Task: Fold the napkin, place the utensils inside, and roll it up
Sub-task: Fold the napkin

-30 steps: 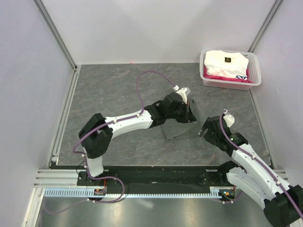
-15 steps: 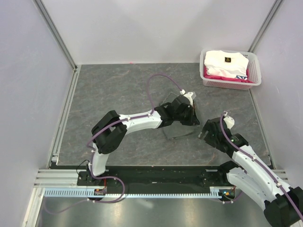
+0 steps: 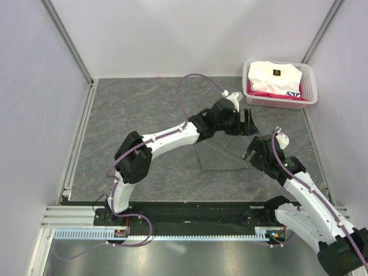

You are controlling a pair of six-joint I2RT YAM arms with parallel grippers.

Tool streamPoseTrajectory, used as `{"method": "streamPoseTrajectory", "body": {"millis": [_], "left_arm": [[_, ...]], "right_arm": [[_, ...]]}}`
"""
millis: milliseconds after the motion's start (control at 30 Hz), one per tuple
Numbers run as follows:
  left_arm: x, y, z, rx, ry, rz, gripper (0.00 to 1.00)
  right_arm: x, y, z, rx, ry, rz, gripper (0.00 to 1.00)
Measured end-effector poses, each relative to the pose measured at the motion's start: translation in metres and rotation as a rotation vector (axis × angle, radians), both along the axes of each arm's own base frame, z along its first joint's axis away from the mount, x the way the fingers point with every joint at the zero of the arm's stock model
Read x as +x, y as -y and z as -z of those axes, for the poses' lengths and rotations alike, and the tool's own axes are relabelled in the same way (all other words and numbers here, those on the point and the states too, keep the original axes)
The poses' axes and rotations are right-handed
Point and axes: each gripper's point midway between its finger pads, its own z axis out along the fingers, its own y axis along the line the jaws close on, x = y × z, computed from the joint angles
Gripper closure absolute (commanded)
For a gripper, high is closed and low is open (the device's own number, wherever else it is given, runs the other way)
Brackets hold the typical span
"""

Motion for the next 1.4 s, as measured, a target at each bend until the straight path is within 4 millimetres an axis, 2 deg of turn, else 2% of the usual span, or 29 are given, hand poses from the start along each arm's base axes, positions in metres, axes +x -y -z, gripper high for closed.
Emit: {"method": "streamPoseTrajectory", "body": {"millis": [67, 133, 200, 300, 333, 400, 433, 567, 633, 800, 833, 900, 933, 1000, 1100, 1233, 1300, 1400], "left_arm": [[0.014, -0.009, -0.019, -0.025, 0.018, -0.029, 0.09], [0.026, -0.028, -0.034, -0.029, 0.026, -0.067, 0.08], [0.036, -0.055, -0.046, -0.029, 0.041, -0.119, 0.08], [0.038, -0.106, -0.051, -0.010, 0.037, -0.189, 0.10], [0.036, -0.128, -0.046, 0.005, 0.027, -0.218, 0.12], [0.031, -0.158, -0.035, 0.030, 0.007, -0.258, 0.15], [0.026, -0.174, -0.025, 0.050, -0.009, -0.277, 0.19], [-0.001, -0.223, 0.022, 0.137, -0.096, -0.325, 0.32], [-0.014, -0.242, 0.036, 0.162, -0.128, -0.343, 0.38], [-0.028, -0.277, 0.040, 0.148, -0.138, -0.402, 0.49], [-0.029, -0.283, 0.038, 0.140, -0.135, -0.414, 0.52], [-0.031, -0.293, 0.035, 0.125, -0.128, -0.432, 0.53], [-0.029, -0.300, 0.033, 0.118, -0.127, -0.451, 0.54], [-0.026, -0.310, 0.030, 0.102, -0.128, -0.475, 0.55], [-0.020, -0.326, 0.027, 0.093, -0.137, -0.513, 0.55], [-0.015, -0.345, 0.027, 0.084, -0.148, -0.558, 0.55], [-0.013, -0.356, 0.027, 0.073, -0.156, -0.583, 0.55], [-0.012, -0.365, 0.030, 0.069, -0.168, -0.598, 0.55]], "right_arm": [[0.008, 0.001, -0.001, -0.002, -0.003, 0.004, 0.05], [0.017, 0.003, 0.005, 0.002, -0.021, 0.009, 0.05], [0.024, 0.006, 0.015, 0.001, -0.059, 0.014, 0.05], [0.037, 0.008, 0.033, 0.001, -0.113, -0.002, 0.09], [0.043, 0.009, 0.042, 0.000, -0.140, -0.009, 0.12], [0.050, 0.010, 0.054, -0.002, -0.174, -0.025, 0.14], [0.054, 0.010, 0.058, 0.001, -0.187, -0.033, 0.17], [0.079, 0.011, 0.067, 0.010, -0.192, -0.068, 0.27], [0.091, 0.010, 0.068, 0.011, -0.185, -0.090, 0.34], [0.105, 0.003, 0.078, 0.026, -0.193, -0.149, 0.51], [0.103, 0.001, 0.081, 0.031, -0.205, -0.159, 0.60], [0.102, 0.000, 0.083, 0.040, -0.214, -0.169, 0.70], [0.101, -0.001, 0.084, 0.042, -0.216, -0.176, 0.78], [0.099, -0.002, 0.087, 0.054, -0.221, -0.176, 0.85], [0.099, -0.006, 0.087, 0.084, -0.208, -0.164, 0.91], [0.094, -0.019, 0.087, 0.116, -0.191, -0.151, 0.91], [0.089, -0.036, 0.087, 0.126, -0.185, -0.160, 0.91], [0.075, -0.070, 0.087, 0.158, -0.178, -0.191, 0.91]]}}
